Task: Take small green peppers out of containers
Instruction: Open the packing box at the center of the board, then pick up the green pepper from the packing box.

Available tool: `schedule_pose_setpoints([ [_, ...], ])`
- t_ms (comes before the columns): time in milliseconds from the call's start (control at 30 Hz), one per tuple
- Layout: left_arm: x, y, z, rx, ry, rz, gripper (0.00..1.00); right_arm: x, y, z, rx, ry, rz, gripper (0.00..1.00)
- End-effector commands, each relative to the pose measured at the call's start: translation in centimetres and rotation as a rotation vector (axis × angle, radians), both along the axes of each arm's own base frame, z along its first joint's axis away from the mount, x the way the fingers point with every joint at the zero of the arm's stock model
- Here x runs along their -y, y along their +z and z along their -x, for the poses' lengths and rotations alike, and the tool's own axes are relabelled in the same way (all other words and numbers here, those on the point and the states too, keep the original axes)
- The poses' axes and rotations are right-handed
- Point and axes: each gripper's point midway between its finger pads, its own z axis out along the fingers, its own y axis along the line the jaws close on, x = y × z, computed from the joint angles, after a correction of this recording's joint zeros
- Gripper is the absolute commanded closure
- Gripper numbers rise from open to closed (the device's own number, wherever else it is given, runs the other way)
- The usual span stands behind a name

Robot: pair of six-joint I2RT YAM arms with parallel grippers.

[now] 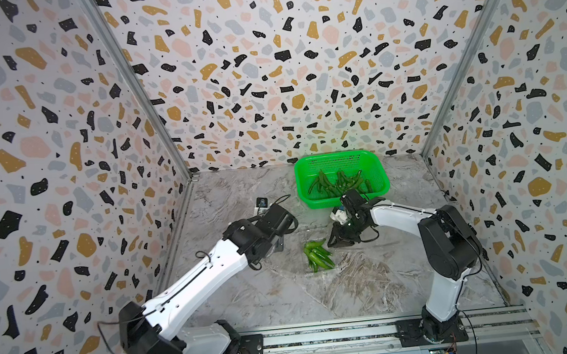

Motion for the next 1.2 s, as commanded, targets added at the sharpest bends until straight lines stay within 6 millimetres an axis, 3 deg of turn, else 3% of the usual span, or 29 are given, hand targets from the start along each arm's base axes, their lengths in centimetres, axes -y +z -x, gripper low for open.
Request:
schedule_pose_setpoints([
  [0,-2.7,-0.9,2.2,-0.083,0.066,0.006,0.02,0.8,4.5,-0.7,0.151,0.067,0.012,0.54],
  [133,-1.9,-1.8,2.1,-0.144,0.027,0.103,0.01,0.1,7.6,0.3,0.259,0.184,-0.018,0.44],
  [267,2.0,-2.9,1.5,-0.223,-0.062,0.283,0.01,-2.1,8.8,3.0,0.356,0.394,0.029,0.4],
  [400,5.1,-3.7,0.8,-0.28,-0.111,0.406,0.01,-4.1,6.3,5.7,0.35,0.539,0.106,0.4],
  [633,6.3,-4.7,0.9,-0.329,-0.131,0.447,0.01,-5.8,1.2,7.1,0.349,0.632,0.191,0.42],
  [767,5.9,-5.1,1.1,-0.343,-0.129,0.442,0.01,-6.0,-0.6,6.2,0.37,0.626,0.257,0.56],
  [867,5.6,-5.0,1.1,-0.343,-0.124,0.442,0.01,-5.8,-0.6,5.3,0.402,0.606,0.291,0.71],
  [1000,5.6,-4.8,1.0,-0.336,-0.121,0.449,0.01,-5.8,1.1,5.1,0.432,0.592,0.279,0.84],
  [1167,5.8,-5.0,0.7,-0.338,-0.121,0.45,0.01,-5.3,4.4,5.5,0.458,0.567,0.239,0.85],
])
